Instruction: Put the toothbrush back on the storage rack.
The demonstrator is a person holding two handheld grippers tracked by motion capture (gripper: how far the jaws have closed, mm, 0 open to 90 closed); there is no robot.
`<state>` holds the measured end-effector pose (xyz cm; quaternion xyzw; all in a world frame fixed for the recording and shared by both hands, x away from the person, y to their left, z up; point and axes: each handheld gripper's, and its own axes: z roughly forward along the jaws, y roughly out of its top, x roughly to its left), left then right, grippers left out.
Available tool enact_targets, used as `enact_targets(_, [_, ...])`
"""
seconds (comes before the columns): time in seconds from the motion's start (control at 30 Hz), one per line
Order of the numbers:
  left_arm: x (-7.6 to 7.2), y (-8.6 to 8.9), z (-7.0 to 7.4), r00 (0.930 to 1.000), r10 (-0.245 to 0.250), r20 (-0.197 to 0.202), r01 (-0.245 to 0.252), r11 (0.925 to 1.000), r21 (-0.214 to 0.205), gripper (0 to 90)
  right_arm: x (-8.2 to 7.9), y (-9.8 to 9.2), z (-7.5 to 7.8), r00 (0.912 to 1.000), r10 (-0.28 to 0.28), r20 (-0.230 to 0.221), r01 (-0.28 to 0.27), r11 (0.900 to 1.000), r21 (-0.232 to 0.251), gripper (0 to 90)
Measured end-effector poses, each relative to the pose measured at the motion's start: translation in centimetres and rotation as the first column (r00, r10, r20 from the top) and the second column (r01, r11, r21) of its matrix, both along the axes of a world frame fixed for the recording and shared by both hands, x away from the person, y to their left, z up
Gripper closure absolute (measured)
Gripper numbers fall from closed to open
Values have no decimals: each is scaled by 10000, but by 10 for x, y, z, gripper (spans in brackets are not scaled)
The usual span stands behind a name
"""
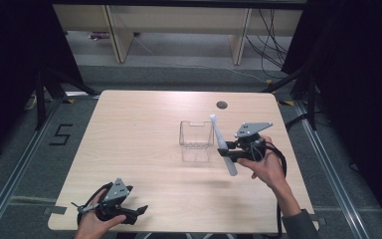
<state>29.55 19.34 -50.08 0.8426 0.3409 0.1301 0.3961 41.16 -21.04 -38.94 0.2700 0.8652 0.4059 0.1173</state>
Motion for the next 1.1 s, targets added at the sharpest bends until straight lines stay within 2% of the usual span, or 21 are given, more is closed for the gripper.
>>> enact_targets(0.1, [0,1,0,10000,24,31,-24,10000,69,148,3,2,5,9997,-192,169,189,9996,196,667])
enact_targets(0.2, [1,1,0,10000,-66,-22,66,10000,19,148,4,4,8,9997,-222,79,220,9995,241,667])
enact_targets(0.23, [1,0,0,10000,-33,-28,33,10000,79,148,6,5,11,9996,-98,276,93,9998,172,667])
enact_targets(0.33, [1,0,0,10000,-38,-40,39,9999,137,148,6,7,15,9995,-173,271,170,9998,133,667])
enact_targets(0.37, [1,1,-1,10000,-42,-3,42,10000,37,148,7,9,18,9987,-164,480,160,9998,98,667])
enact_targets(0.43, [1,0,-1,10000,-10,-11,10,10000,24,148,7,10,20,9992,-93,392,88,9999,111,667])
enact_targets(0.5, [1,0,-1,10000,-29,6,29,10000,18,148,8,14,21,9985,-140,531,130,9997,196,667])
enact_targets(0.53, [1,0,-1,10000,-44,6,44,10000,21,148,9,14,23,9982,-23,604,20,10000,41,667])
enact_targets(0.57, [1,0,-1,10000,-47,-3,47,10000,30,148,8,16,25,9991,-81,411,76,9999,124,667])
enact_targets(0.6, [1,0,-1,10000,-47,-19,47,10000,38,148,10,17,26,9981,-62,619,52,9999,154,667])
enact_targets(0.67, [1,0,-1,10000,-50,-8,50,10000,41,148,11,19,29,9985,-6,546,-5,9998,193,667])
enact_targets(0.7, [0,0,0,10000,-26,10,26,10000,67,148,12,20,32,9973,26,735,-39,9999,166,667])
enact_targets(0.8, [0,0,0,10000,-16,8,16,10000,73,148,12,23,36,9983,-65,579,52,9997,221,667])
enact_targets(0.83, [1,0,-1,10000,-40,12,40,10000,43,148,14,23,37,9959,-1,902,-19,9998,219,667])
enact_targets(0.87, [1,0,-1,10000,-45,-4,45,10000,39,148,14,26,40,9973,6,734,-32,9994,352,667])
enact_targets(1.0, [0,0,0,10000,-61,-55,61,10000,49,148,17,30,46,9965,59,832,-75,9998,189,667])
enact_targets(1.1, [0,0,0,10000,-23,4,23,10000,72,148,22,37,49,9961,66,878,-99,9993,374,667])
